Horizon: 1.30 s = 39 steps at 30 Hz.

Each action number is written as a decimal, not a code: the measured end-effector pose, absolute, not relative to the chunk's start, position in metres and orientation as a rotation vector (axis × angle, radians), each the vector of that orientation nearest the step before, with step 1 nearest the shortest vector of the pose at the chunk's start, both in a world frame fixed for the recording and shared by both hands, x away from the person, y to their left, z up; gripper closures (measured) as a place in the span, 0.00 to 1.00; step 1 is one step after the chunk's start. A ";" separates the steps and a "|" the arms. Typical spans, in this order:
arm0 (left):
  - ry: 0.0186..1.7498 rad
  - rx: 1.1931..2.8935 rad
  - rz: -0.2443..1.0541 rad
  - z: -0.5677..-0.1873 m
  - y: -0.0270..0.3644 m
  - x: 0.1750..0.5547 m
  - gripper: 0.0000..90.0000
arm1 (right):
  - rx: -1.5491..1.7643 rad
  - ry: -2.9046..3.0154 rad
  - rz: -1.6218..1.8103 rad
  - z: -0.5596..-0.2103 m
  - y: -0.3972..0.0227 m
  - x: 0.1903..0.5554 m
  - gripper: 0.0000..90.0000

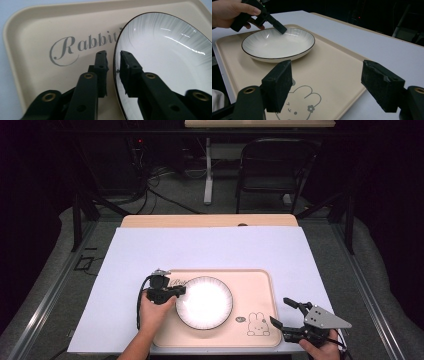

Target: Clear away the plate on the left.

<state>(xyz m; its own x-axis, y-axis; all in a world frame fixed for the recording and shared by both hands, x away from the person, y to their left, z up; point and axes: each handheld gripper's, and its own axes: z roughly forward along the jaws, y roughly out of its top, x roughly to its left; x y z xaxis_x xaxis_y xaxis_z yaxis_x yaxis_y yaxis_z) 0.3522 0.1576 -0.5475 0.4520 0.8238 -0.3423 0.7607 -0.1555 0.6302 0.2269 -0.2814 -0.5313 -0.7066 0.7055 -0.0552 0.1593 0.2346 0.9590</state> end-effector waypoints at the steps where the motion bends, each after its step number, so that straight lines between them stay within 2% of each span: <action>1: 1.328 1.928 0.108 -0.547 0.158 0.352 0.81 | 0.792 2.028 1.488 -0.531 -0.281 0.227 0.27; 11: 1.303 1.923 0.188 -0.538 0.159 0.349 0.60 | 0.795 2.032 1.486 -0.531 -0.282 0.227 0.27; 19: 1.232 1.938 0.281 -0.524 0.162 0.343 0.50 | 0.796 2.031 1.485 -0.531 -0.282 0.227 0.27; 26: 1.189 1.925 0.327 -0.508 0.170 0.335 0.47 | 0.795 2.031 1.485 -0.531 -0.282 0.227 0.27; 39: 1.155 1.897 0.474 -0.486 0.213 0.305 0.46 | 0.791 2.028 1.486 -0.531 -0.281 0.227 0.27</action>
